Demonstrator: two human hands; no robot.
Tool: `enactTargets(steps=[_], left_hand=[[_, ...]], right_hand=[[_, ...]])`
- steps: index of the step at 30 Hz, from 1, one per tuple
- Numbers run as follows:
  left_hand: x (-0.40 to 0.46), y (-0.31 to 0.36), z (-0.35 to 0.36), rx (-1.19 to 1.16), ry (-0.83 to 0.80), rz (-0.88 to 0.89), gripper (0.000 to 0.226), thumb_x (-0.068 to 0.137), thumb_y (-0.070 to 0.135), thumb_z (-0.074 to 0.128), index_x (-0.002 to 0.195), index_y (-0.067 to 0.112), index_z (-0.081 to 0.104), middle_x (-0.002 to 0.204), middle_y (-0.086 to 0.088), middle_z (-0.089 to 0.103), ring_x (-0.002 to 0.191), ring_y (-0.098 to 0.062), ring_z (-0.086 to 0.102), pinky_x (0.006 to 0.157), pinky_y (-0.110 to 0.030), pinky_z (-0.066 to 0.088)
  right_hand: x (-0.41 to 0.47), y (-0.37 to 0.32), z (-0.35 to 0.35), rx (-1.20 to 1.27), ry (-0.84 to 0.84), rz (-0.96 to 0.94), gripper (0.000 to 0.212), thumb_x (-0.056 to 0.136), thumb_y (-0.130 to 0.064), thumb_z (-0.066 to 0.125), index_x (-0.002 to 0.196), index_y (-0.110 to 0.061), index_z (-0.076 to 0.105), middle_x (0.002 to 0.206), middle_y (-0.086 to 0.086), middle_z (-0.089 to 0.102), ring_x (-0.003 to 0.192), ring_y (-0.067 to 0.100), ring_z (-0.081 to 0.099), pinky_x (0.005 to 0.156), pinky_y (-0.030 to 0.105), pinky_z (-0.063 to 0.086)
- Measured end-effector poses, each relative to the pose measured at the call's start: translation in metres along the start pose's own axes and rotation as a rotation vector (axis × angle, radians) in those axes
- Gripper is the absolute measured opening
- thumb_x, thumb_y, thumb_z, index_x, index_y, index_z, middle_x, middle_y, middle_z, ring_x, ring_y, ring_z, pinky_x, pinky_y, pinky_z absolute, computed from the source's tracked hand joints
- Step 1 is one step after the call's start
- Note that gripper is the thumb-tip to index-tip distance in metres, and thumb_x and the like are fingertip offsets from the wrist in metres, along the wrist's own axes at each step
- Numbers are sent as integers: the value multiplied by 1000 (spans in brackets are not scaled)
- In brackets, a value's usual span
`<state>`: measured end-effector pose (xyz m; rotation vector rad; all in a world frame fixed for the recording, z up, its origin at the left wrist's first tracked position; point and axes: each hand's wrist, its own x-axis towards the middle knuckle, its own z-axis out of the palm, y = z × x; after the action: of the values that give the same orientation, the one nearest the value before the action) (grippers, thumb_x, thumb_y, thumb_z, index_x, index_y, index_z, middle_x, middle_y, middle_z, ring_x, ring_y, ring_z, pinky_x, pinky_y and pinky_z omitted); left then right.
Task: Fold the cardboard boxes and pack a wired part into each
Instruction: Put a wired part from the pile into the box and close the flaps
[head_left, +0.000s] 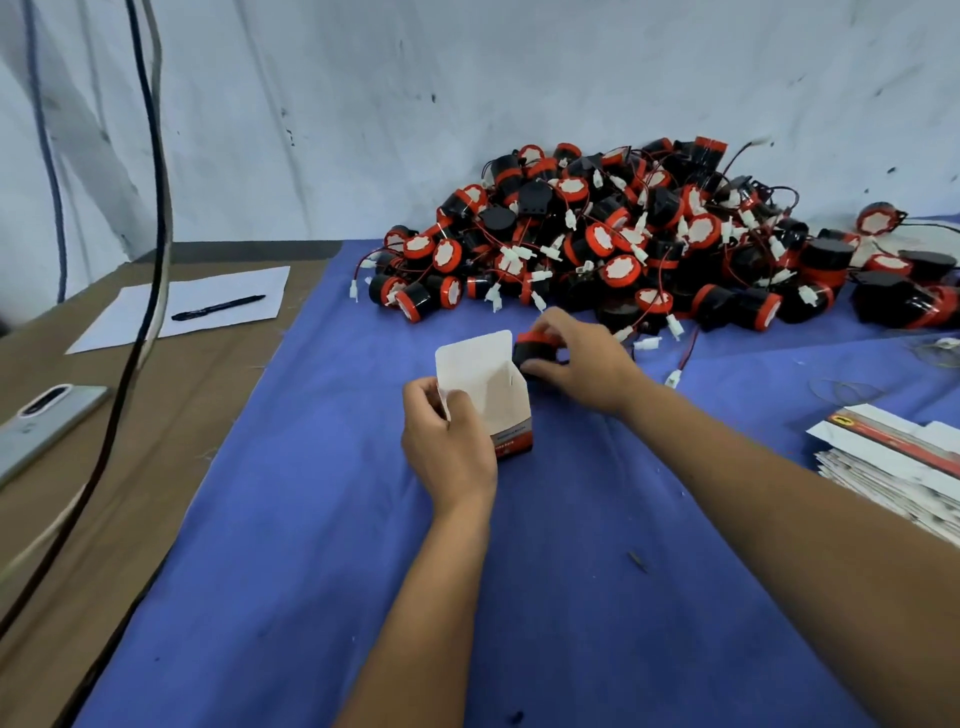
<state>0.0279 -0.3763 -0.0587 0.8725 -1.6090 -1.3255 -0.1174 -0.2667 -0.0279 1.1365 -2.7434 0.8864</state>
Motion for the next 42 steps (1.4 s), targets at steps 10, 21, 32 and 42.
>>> enactTargets(steps=[10, 21, 32, 42], left_hand=[[0, 3, -3, -105, -75, -17, 12, 94, 16, 47, 84, 17, 54, 77, 7, 60, 74, -16, 55, 61, -33, 41], [-9, 6, 0, -298, -407, -160, 22, 86, 22, 49, 85, 5, 64, 87, -11, 69, 82, -24, 57, 75, -44, 48], [-14, 5, 0, -153, -503, -79, 14, 81, 4, 63, 88, 16, 62, 78, 2, 70, 70, -18, 62, 67, -49, 57], [-19, 4, 4, -28, -471, 43, 19, 79, 11, 74, 88, 23, 63, 80, 9, 71, 72, -11, 63, 69, -41, 58]], right_hand=[[-81, -31, -9, 315, 357, -20, 54, 88, -36, 79, 131, -22, 49, 121, -7, 58, 108, 14, 56, 79, 16, 47], [-90, -91, -26, 93, 92, -14, 51, 79, -22, 82, 124, -19, 59, 118, 0, 64, 110, 22, 59, 93, 42, 49], [-112, -90, -8, -566, 3, 6, 23, 90, -26, 56, 108, -26, 69, 129, 3, 46, 125, 28, 35, 104, 36, 32], [-105, -93, -46, -278, 194, 244, 7, 85, -7, 62, 90, -11, 64, 88, 6, 64, 81, 28, 59, 60, 38, 48]])
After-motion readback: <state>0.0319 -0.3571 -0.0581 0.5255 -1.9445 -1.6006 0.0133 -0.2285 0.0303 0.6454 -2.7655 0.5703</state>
